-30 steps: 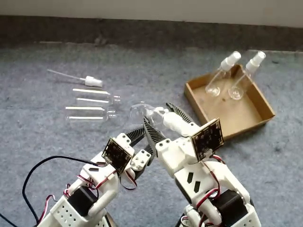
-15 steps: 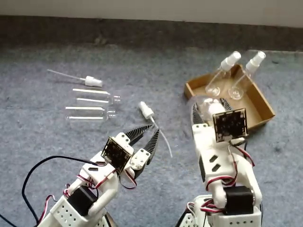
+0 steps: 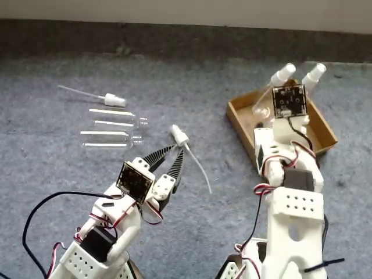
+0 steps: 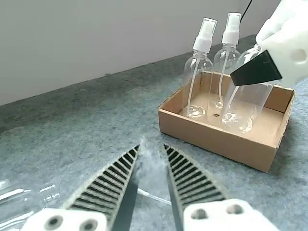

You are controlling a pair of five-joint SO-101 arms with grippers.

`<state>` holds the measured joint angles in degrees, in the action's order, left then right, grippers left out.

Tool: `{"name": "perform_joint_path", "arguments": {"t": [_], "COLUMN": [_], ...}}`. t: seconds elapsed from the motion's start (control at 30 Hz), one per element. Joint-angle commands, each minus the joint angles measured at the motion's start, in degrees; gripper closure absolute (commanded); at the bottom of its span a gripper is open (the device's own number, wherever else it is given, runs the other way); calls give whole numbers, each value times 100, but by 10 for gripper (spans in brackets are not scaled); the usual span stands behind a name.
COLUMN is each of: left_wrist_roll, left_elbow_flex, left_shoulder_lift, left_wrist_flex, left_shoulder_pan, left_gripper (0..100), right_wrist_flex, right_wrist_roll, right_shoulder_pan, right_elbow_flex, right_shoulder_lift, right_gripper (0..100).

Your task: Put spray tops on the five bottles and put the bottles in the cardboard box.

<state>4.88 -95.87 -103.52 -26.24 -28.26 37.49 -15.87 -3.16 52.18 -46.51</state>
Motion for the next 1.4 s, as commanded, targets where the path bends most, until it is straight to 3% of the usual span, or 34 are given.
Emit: {"name": "perform_joint_path", "arguments": {"t": [0.0, 0.7, 0.93, 1.17, 1.37], "left_wrist_roll": [-35, -35, -35, -35, -35], "left_elbow_flex": [-119, -119, -119, -119, -119], "left_shoulder_lift": [-75, -75, -75, -75, -66], "left_wrist_flex": [-18, -18, -18, -18, -26], "left_shoulder_pan": [110, 110, 110, 110, 110], "left_gripper": [995, 995, 995, 995, 995], "right_wrist_flex": [-321, -338, -1218, -1226, -1235], "right_wrist_roll": [-35, -26, -26, -18, 466], "right_shoulder_pan": [-75, -31, 101, 312, 347], "right_elbow_flex": [-760, -2826, -2862, -2571, -2519], "right_shoulder_lift": [479, 3240, 3433, 3451, 3459], "right_gripper": [914, 914, 914, 914, 914]}}
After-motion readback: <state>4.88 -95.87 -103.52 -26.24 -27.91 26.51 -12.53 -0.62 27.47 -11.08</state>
